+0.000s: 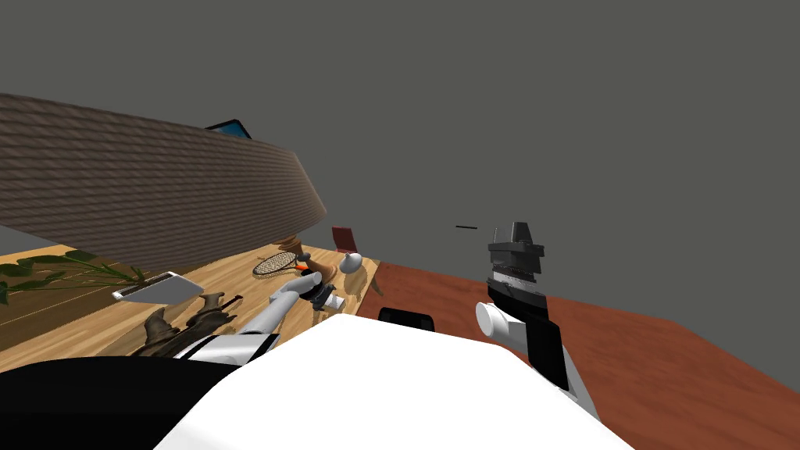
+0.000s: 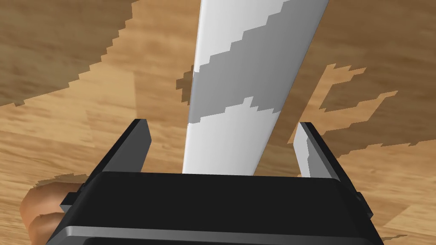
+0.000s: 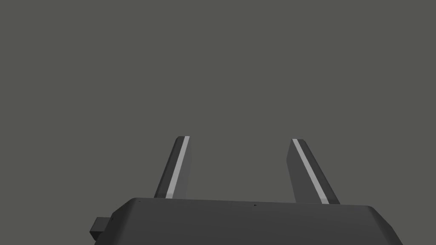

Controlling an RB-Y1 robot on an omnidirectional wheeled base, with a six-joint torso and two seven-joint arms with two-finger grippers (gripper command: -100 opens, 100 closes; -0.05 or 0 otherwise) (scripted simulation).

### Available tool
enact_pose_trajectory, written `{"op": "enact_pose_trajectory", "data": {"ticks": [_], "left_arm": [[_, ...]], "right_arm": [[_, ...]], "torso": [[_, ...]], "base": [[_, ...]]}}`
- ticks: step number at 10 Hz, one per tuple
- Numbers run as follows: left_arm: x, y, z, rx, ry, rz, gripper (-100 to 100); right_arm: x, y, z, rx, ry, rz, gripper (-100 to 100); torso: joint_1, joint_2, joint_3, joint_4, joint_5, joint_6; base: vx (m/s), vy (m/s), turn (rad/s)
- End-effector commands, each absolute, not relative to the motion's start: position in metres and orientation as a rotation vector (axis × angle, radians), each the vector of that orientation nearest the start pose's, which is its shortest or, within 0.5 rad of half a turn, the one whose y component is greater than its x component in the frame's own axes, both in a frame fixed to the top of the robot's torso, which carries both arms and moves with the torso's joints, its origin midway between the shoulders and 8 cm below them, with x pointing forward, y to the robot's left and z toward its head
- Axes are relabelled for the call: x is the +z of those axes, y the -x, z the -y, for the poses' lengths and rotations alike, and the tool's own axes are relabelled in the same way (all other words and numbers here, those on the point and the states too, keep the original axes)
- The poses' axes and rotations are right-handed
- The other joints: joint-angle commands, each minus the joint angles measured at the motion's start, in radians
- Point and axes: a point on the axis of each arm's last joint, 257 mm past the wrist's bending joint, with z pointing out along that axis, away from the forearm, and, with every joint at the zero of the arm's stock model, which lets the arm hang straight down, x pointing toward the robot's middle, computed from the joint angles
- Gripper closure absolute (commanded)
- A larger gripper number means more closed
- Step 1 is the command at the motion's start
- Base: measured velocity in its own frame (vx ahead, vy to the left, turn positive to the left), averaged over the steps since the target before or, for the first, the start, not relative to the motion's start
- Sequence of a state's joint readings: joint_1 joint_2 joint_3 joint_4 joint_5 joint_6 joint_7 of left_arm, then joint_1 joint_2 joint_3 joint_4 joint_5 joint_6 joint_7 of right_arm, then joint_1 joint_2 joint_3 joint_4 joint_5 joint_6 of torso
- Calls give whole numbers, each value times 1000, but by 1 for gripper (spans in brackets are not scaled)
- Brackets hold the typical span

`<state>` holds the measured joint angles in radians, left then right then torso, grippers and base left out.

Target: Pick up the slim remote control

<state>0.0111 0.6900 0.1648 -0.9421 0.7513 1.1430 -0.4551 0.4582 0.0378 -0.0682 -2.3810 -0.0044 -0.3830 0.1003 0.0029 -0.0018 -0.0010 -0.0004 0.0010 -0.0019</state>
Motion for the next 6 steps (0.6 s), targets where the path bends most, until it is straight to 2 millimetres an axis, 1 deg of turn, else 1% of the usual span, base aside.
{"op": "enact_pose_trajectory", "data": {"ticks": [1, 2, 6], "left_arm": [[-505, -222, -541, -23, 2292, -2093, -100], [-505, -222, -541, -23, 2292, -2090, 100], [-505, -221, -541, -21, 2291, -2093, 100]], "right_arm": [[61, -339, 300, 1162, -628, -583, 0], [61, -339, 300, 1162, -628, -583, 0], [61, -339, 300, 1162, -628, -583, 0]], "torso": [[0, 0, 0, 0, 0, 0], [-1, 0, 0, 0, 0, 0], [-2, -1, 0, 0, 0, 0]], "base": [[-3, 22, -9], [0, 0, 0], [0, 0, 0]]}}
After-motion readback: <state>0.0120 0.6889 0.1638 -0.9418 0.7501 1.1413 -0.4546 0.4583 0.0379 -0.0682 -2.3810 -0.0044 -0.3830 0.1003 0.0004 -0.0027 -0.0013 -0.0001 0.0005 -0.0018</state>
